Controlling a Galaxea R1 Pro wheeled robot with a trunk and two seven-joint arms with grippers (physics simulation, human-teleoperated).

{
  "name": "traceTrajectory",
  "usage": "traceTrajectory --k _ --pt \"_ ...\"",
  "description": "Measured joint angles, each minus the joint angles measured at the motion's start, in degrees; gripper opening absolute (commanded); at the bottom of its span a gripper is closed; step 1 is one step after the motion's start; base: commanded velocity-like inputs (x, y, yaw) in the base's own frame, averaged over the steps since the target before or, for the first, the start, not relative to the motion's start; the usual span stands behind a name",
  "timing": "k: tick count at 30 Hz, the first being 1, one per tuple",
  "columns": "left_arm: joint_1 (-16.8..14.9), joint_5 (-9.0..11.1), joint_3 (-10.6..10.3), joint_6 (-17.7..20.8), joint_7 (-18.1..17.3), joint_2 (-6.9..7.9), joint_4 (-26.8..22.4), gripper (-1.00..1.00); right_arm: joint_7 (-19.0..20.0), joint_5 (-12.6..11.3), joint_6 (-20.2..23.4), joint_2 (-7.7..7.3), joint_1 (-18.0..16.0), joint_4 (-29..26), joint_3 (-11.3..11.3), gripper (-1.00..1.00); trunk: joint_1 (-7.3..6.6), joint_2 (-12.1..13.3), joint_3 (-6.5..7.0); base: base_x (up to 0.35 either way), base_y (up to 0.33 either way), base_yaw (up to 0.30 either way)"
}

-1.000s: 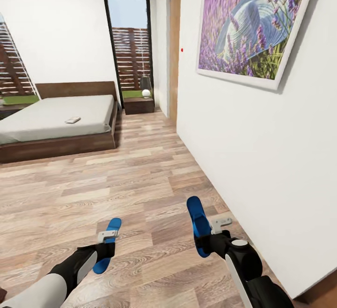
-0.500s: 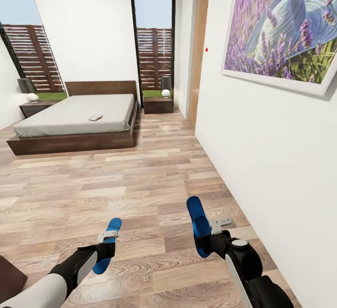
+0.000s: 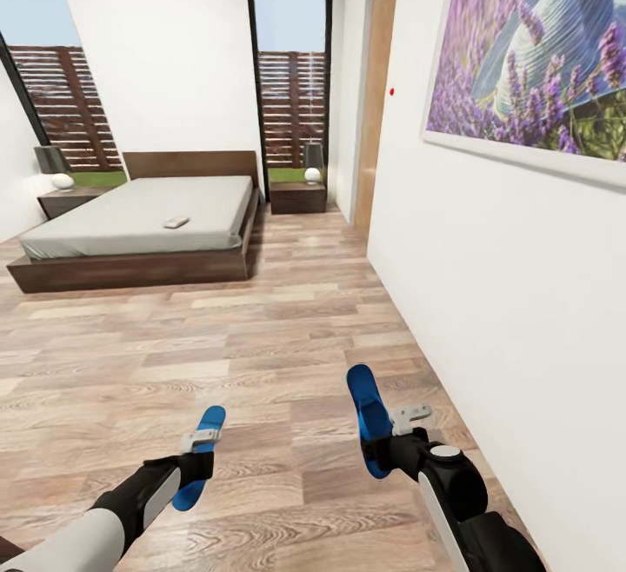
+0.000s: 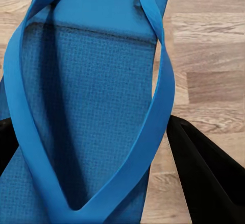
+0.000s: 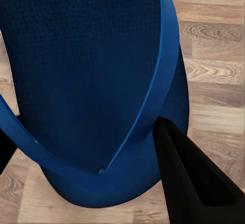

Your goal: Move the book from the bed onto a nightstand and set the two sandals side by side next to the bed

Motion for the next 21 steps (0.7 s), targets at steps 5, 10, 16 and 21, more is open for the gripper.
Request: traceTrajectory --k 5,10,16,21 --pt "0.00 -0.30 -0.04 -1.29 0.15 -0.16 0.31 -1.00 0.01 -0.01 -0.02 -0.08 0.00 0.43 0.00 -1.00 0.00 0.00 0.00 0.323 -0.111 0.002" --pt "0.00 -0.44 -0.04 -2.63 0.07 -0.17 0.42 -1.00 0.06 0.04 -1.83 -0.41 0.00 1.70 -0.25 -1.00 0.00 0.00 0.00 0.323 -0.071 0.001" --pt "0.16 -0.65 -0.44 -3.91 -0.20 -0.30 0.51 -1.00 0.10 0.05 -6.68 -0.99 0.00 5.61 -0.66 -1.00 0.00 0.00 0.00 0.292 -0.018 0.000" --pt "0.39 -0.76 -0.62 -6.85 -0.83 -0.16 3.20 -1.00 0.14 0.06 -8.26 -1.95 0.02 7.30 -0.83 -1.00 0.01 0.00 0.00 0.264 -0.004 0.000"
